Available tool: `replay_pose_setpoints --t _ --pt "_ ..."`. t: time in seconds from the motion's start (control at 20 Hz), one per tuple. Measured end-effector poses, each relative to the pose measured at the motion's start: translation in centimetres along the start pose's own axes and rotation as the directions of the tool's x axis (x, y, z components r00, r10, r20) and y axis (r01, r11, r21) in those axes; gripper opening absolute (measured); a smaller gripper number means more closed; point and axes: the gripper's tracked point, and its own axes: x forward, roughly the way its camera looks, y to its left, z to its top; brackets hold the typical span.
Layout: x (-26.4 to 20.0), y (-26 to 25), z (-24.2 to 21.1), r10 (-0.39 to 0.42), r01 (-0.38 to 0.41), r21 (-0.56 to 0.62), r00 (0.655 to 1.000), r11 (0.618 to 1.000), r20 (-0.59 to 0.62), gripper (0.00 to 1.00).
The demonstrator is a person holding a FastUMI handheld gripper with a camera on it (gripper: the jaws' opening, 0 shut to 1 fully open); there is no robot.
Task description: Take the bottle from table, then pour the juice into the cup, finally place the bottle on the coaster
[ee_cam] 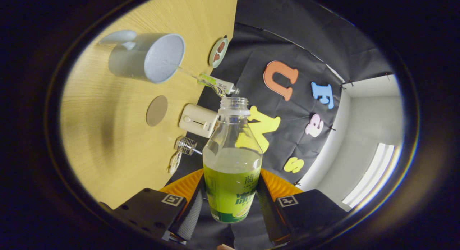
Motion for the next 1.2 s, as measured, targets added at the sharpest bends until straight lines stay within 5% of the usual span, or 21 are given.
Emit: replay_pose_setpoints --t 1.2 --pt "-0.3 -4.0 0.6 -0.095 0.097 -0.147 0.995 0.984 0.02 0.8"
